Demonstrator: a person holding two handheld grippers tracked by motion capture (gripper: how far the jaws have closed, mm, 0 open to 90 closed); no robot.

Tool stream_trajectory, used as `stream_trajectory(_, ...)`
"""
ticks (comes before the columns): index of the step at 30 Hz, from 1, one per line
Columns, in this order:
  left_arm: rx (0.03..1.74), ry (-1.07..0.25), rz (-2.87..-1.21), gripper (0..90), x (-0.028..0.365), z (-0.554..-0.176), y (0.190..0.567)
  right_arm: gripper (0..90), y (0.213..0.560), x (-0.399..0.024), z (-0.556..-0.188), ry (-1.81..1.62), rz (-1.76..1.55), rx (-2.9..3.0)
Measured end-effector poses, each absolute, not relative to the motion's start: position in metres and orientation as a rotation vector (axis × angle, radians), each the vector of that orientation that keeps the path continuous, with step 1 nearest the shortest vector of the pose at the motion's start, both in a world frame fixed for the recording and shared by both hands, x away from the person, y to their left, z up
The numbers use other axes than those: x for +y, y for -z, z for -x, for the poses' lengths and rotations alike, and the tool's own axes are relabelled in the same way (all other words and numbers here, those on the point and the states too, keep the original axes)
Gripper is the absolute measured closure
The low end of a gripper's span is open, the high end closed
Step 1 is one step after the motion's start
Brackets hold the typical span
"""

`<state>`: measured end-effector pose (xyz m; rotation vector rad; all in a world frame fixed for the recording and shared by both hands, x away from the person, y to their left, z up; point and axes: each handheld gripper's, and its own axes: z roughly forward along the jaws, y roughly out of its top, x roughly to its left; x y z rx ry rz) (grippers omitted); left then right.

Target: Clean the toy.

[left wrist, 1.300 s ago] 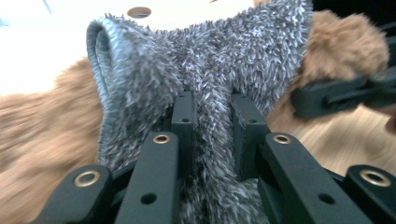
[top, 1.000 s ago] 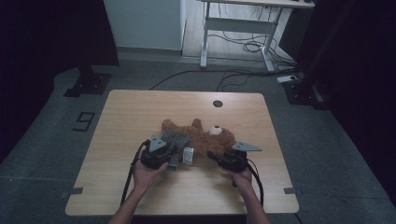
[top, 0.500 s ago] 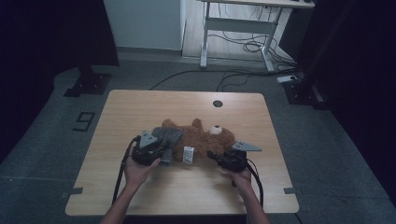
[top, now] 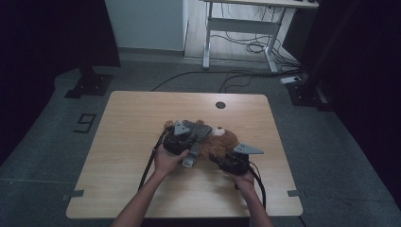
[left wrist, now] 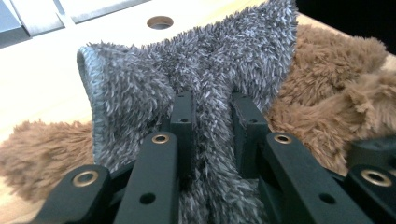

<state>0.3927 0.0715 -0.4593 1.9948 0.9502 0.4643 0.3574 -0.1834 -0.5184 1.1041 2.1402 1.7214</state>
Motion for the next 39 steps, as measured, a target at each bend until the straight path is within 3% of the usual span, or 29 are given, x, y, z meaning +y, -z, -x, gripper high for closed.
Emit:
stream_trajectory(2,0.945,-0.461,-1.995,73.1,0.074,-0.391,0.462,42.6,0.512,-0.187,-0.352,-1.691,-1.098,2.113)
stream_trajectory(3,0.946,-0.457,-1.992,73.1,0.075,-0.39,0.463,42.6,0.512,-0.187,-0.352,-1.691,-1.098,2.113)
stream_trajectory(4,0.947,-0.454,-1.99,73.2,0.076,-0.388,0.464,33.8,0.503,-0.195,-0.347,-1.675,-1.084,2.091)
stream_trajectory(6,0.942,-0.456,-1.989,73.2,0.076,-0.385,0.466,29.2,0.495,-0.207,-0.343,-1.642,-1.083,2.053)
stream_trajectory(15,0.924,-0.456,-1.978,73.1,0.081,-0.37,0.472,22.6,0.498,-0.247,-0.353,-1.579,-1.24,1.971)
stream_trajectory(17,0.921,-0.456,-1.981,73.0,0.081,-0.368,0.472,23.6,0.509,-0.245,-0.358,-1.539,-1.259,2.015)
stream_trajectory(18,0.92,-0.454,-1.981,72.9,0.081,-0.367,0.472,31.4,0.517,-0.243,-0.361,-1.516,-1.268,2.058)
stream_trajectory(19,0.919,-0.453,-1.981,72.9,0.082,-0.366,0.472,31.4,0.517,-0.243,-0.361,-1.516,-1.268,2.058)
stream_trajectory(20,0.917,-0.451,-1.983,72.9,0.082,-0.365,0.472,37.4,0.519,-0.243,-0.363,-1.532,-1.261,2.079)
stream_trajectory(29,0.914,-0.422,-1.977,72.9,0.085,-0.361,0.458,58.1,0.528,-0.244,-0.368,-1.597,-1.261,2.145)
stream_trajectory(35,0.856,-0.426,-1.965,73.0,0.063,-0.375,0.426,59.3,0.527,-0.244,-0.368,-1.6,-1.266,2.141)
stream_trajectory(39,0.797,-0.393,-2.003,73.0,0.03,-0.379,0.424,60.9,0.527,-0.244,-0.368,-1.616,-1.29,2.131)
